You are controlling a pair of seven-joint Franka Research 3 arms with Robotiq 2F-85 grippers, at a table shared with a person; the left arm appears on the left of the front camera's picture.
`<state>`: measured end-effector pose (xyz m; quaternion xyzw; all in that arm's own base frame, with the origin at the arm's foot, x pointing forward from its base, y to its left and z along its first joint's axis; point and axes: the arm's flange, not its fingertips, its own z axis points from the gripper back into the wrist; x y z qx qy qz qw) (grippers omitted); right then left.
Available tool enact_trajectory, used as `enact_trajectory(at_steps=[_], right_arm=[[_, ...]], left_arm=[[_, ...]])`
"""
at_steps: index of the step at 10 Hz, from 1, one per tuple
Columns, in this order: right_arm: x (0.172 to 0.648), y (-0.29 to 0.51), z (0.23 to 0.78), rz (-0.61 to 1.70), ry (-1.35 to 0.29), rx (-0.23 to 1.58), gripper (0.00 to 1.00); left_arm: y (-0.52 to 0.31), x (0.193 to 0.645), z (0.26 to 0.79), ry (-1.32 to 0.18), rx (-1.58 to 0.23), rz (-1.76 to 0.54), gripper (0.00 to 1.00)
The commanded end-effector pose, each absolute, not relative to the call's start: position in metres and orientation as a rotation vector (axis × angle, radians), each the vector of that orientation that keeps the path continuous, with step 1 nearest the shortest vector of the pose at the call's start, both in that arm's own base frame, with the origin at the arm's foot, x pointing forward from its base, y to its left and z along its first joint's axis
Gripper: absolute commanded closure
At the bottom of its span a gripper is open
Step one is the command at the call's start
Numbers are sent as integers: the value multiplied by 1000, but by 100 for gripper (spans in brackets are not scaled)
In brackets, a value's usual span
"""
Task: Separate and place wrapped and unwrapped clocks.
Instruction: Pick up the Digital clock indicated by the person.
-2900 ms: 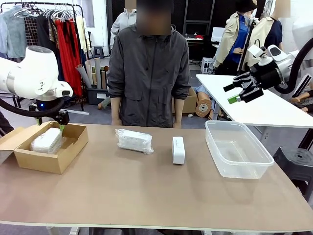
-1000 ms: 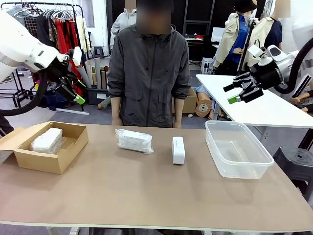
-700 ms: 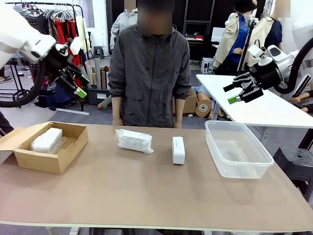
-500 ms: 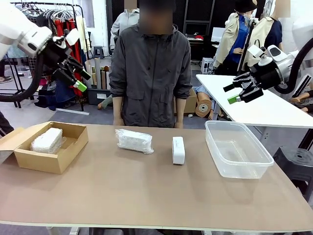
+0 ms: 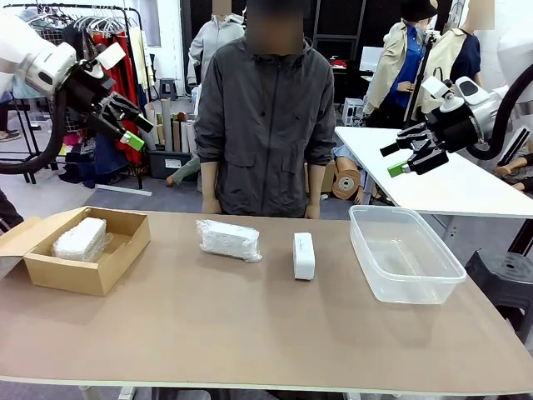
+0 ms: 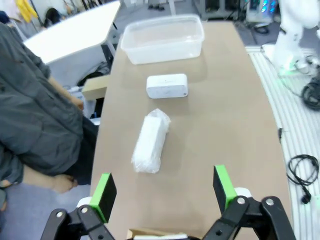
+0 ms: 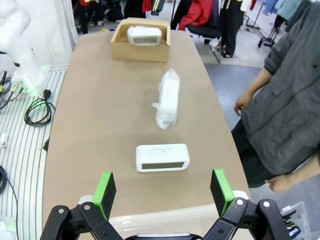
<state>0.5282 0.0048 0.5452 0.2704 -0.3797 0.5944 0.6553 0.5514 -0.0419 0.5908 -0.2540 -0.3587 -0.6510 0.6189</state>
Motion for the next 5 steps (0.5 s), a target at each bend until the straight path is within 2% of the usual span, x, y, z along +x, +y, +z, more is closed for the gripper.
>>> enact_trajectory(at_steps=[1, 5], right_arm=[[527, 6, 547, 1350, -864, 614, 0], [527, 6, 547, 1350, -864, 614, 0]], left_arm=[[-43, 550, 594, -827, -564, -1497, 0], [-43, 550, 594, -827, -564, -1497, 0]])
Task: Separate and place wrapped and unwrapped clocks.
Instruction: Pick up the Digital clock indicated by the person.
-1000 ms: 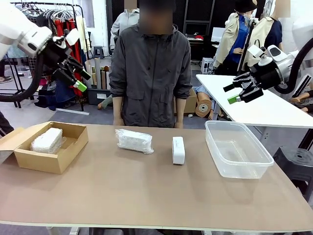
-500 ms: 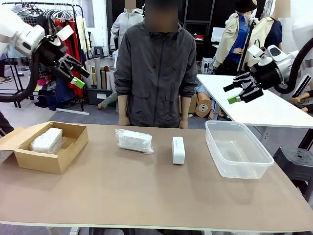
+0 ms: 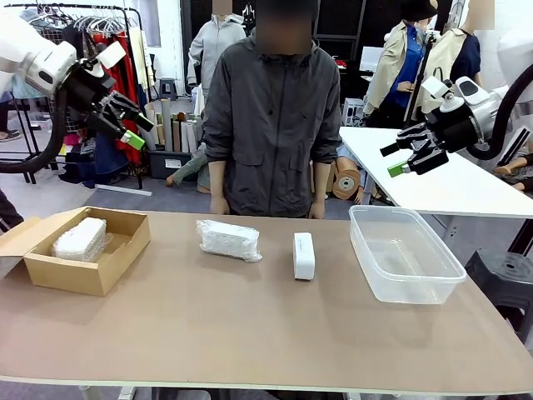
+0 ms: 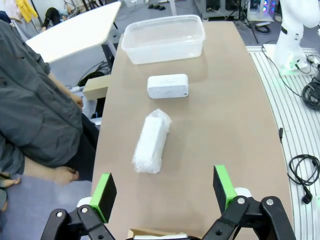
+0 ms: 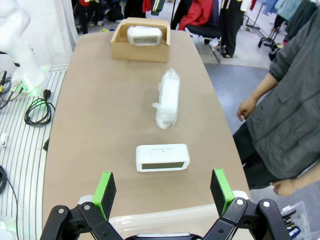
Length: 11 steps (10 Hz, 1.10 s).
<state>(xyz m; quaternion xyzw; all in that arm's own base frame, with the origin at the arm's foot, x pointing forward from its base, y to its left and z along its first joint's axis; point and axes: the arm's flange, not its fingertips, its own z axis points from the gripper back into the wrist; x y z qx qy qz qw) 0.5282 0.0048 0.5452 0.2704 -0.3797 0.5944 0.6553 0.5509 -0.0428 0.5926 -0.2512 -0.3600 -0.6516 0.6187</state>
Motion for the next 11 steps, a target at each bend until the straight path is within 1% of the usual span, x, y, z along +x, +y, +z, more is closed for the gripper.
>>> enact_trajectory(at_steps=[1, 11], right_arm=[[527, 6, 547, 1350, -864, 614, 0], [527, 6, 547, 1350, -864, 614, 0]], left_arm=[[-43, 550, 594, -827, -564, -1497, 0], [-43, 550, 594, -827, -564, -1497, 0]])
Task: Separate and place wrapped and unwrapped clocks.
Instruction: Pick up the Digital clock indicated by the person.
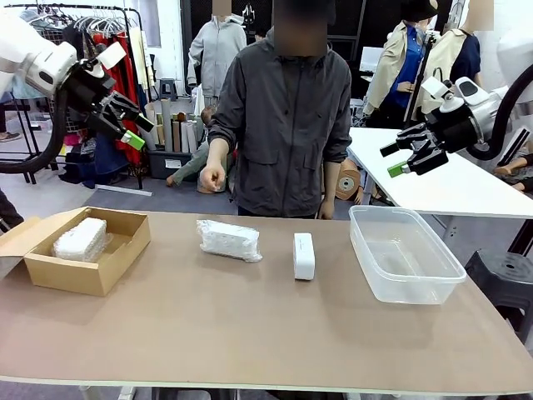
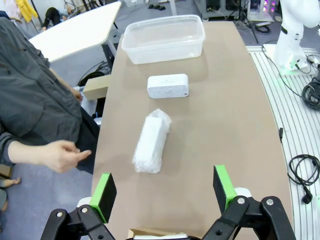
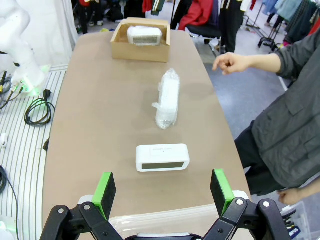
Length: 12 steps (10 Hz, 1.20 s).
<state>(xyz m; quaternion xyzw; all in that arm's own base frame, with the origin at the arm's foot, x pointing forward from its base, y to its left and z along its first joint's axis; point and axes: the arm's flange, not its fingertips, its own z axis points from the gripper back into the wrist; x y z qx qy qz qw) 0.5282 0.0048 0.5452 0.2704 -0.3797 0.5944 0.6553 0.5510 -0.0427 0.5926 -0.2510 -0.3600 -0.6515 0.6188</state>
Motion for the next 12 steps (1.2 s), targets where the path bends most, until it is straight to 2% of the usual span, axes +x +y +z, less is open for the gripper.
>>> enact_trajectory(at_steps=[1, 12], right_arm=[[527, 6, 547, 1350, -864, 614, 0], [527, 6, 547, 1350, -864, 614, 0]], left_arm=[[-43, 550, 594, -827, -564, -1497, 0], [-43, 550, 594, -827, -564, -1497, 0]])
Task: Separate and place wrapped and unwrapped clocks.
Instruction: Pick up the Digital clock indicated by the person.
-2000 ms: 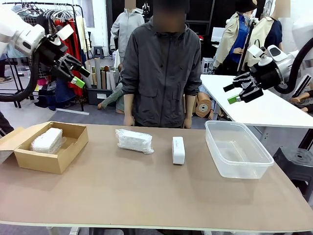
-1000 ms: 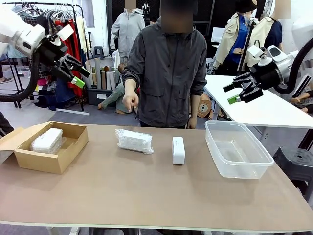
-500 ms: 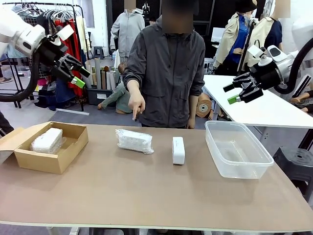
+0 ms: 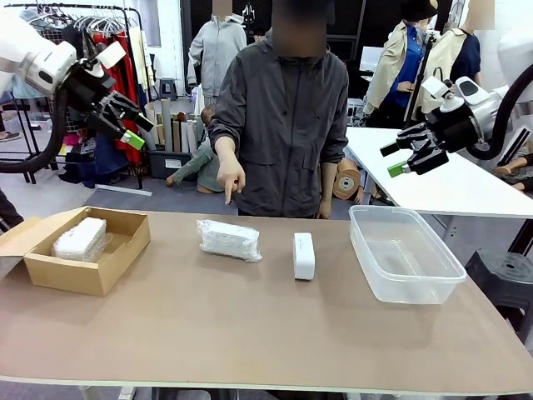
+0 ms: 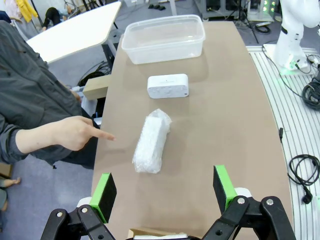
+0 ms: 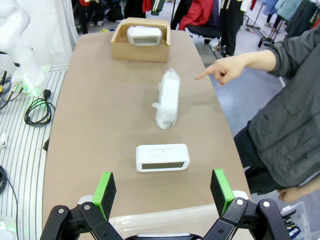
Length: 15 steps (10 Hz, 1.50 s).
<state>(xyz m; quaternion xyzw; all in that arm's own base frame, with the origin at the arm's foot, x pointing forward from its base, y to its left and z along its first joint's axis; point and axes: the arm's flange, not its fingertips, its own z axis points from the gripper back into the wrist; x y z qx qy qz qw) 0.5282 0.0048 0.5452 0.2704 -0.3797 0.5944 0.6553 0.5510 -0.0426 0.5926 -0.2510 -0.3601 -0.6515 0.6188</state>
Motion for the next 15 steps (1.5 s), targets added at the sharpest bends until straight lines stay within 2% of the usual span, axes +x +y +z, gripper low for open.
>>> enact_trajectory(at_steps=[1, 11, 15], right_arm=[[527, 6, 547, 1350, -864, 614, 0], [527, 6, 547, 1350, -864, 614, 0], [527, 6, 547, 1350, -864, 614, 0]], left_arm=[[-43, 550, 594, -827, -564, -1497, 0], [-43, 551, 593, -828, -577, -1499, 0], [-85, 568, 585, -649, -481, -1560, 0]])
